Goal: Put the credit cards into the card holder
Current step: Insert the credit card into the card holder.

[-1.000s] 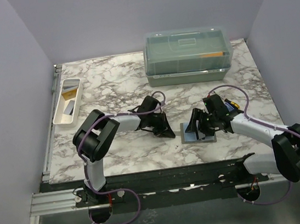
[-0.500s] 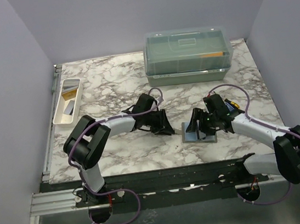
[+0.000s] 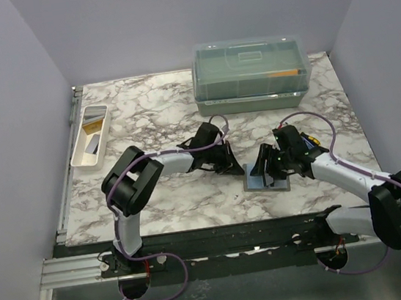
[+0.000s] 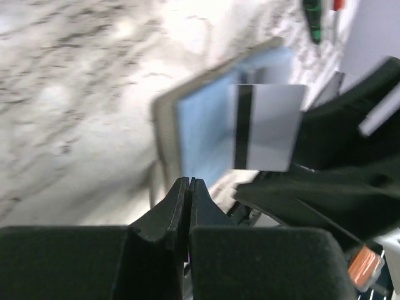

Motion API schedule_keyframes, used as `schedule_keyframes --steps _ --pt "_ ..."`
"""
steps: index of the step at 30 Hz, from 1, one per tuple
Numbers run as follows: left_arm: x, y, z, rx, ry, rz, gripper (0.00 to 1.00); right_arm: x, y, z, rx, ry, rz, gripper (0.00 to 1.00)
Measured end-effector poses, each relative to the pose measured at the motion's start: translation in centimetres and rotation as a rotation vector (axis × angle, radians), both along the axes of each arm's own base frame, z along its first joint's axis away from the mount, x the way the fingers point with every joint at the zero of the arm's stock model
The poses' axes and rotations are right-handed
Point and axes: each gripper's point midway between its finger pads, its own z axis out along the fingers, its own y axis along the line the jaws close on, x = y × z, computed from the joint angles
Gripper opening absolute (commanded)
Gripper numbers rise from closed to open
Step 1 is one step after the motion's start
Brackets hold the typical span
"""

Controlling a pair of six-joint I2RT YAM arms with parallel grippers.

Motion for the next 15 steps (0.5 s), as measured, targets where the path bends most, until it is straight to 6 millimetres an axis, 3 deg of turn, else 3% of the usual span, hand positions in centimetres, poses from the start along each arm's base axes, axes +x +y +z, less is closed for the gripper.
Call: schedule_keyframes --steps 5,9,15 --pt "0.3 1.1 -3.7 0.115 0.043 0.057 0.0 0.0 0.0 0.2 0.002 -0.007 -0.001 0.72" --pt "0.6 1.5 -3.9 0.14 0.037 0.08 0.0 0.0 -0.2 0.1 -0.008 -0.003 -0.006 0.79" --pt "1.0 2.5 -4.1 0.169 0.025 0.105 0.0 0.1 -0.3 0.3 -0.013 -0.012 -0.011 0.8"
